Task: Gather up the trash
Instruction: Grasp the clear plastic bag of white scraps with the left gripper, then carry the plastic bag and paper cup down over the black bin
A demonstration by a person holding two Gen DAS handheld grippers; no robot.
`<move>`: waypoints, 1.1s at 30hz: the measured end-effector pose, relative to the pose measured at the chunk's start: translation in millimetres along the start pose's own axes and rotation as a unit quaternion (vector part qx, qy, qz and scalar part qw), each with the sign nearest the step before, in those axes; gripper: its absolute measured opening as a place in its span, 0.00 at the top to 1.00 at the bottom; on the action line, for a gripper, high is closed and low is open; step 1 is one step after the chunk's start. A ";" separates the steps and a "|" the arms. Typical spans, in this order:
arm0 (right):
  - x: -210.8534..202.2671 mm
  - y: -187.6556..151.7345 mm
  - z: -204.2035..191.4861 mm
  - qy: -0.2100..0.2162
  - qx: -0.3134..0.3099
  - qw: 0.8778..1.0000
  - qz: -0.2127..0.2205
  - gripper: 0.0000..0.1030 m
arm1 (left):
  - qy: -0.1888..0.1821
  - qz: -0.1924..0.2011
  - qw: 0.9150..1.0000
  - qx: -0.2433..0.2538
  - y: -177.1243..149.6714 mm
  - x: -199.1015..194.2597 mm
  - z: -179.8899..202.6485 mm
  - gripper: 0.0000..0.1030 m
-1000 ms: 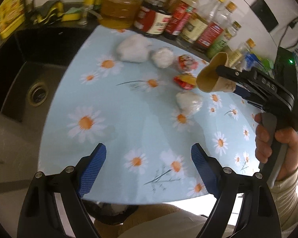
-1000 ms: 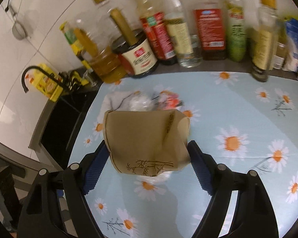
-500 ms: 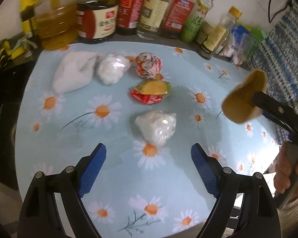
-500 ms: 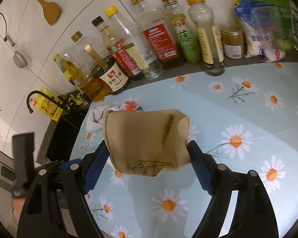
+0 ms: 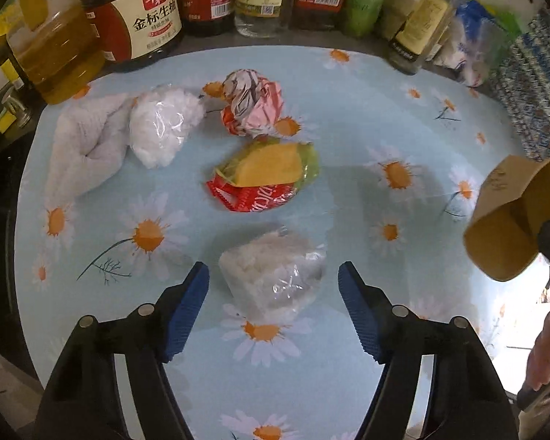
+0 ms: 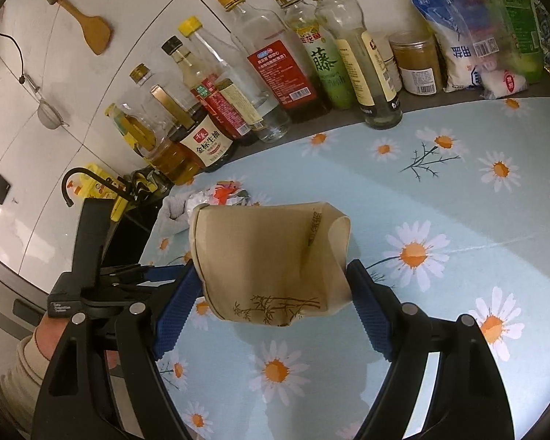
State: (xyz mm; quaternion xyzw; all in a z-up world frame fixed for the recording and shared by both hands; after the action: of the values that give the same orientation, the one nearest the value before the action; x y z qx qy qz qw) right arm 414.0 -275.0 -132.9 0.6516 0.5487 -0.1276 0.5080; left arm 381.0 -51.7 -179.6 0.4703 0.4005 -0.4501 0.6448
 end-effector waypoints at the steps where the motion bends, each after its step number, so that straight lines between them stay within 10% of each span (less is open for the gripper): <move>1: 0.4 0.5 1.9 0.000 0.000 1.000 0.000 0.23 | 0.000 -0.002 1.000 0.001 0.0 1.4 0.3 0.44; 18: 6.8 -15.6 -5.5 -0.002 -0.004 1.000 -0.013 0.23 | -0.017 0.028 0.999 0.005 -18.9 -29.7 3.6 0.49; 33: -3.3 -59.9 -88.6 -0.028 -0.026 0.999 -0.003 0.23 | -0.068 0.085 0.994 0.024 -84.1 -94.2 -27.3 0.49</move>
State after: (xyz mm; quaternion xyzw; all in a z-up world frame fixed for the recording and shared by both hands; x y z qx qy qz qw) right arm 327.5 -212.9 -121.8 0.6324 0.5394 -0.1330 0.5399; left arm 272.1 -18.9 -118.1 0.4863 0.3039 -0.4338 0.6950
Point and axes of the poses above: each gripper's, at about its wrist camera, not at the fingertips, and x roughly the way its jaws point, z to its right, y to its top, the point moved 2 cm from there along x, roughly the way its jaws point, and after that the axes turned 7 degrees about -y, right-handed, at the moved point
